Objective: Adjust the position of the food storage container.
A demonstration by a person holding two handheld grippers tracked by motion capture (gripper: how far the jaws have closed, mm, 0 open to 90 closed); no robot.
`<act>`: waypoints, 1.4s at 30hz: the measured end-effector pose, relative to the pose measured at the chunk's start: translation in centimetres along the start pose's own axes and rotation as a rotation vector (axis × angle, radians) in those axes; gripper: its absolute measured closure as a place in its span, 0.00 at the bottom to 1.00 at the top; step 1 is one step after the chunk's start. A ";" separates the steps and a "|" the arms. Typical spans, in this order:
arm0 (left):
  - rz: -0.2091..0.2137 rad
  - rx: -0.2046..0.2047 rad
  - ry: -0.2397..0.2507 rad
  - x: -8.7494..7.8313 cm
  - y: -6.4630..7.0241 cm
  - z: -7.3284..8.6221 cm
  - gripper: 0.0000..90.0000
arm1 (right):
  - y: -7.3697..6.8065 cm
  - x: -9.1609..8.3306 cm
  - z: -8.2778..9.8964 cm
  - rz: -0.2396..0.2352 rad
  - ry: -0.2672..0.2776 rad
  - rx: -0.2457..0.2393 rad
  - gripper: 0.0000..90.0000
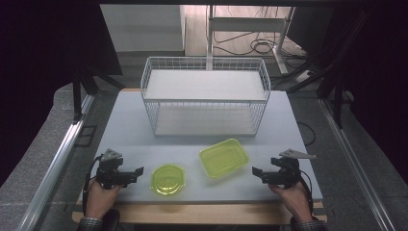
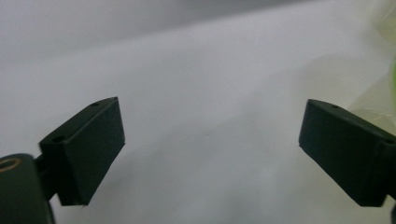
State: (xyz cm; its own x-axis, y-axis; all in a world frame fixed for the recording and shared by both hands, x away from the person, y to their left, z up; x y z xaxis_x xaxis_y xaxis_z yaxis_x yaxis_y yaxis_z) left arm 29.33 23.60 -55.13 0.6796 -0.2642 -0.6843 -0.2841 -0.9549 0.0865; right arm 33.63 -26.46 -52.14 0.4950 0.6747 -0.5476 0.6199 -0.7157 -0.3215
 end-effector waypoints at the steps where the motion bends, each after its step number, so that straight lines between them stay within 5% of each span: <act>1: -0.001 0.008 0.002 0.0 0.1 0.0 0.06 | -0.1 0.1 0.0 -0.003 -0.014 -0.002 0.03; 25: -0.002 0.081 0.067 -1.7 0.6 -0.7 0.33 | -0.1 0.3 0.1 0.020 -0.036 -0.033 0.11; 42: 0.050 0.187 0.170 -4.2 4.0 -2.5 0.71 | -0.3 0.2 0.1 0.072 -0.038 -0.110 0.13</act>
State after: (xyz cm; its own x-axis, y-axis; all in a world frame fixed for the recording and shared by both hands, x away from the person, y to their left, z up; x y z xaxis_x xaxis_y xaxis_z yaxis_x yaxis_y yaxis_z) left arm 26.99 20.51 -50.11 0.7610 -0.3442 -0.5499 -0.4292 -0.9027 -0.0290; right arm 33.48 -26.14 -52.19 0.5182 0.6138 -0.5956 0.6479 -0.7363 -0.1951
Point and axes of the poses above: each handheld gripper's, and its own axes: x roughly forward along the jaws, z roughly out of its underside, y roughly to its right, the point moved 4 cm from there along x, roughly forward along the jaws, and after that the axes turned 7 degrees about -z, right-handed, at the moved point
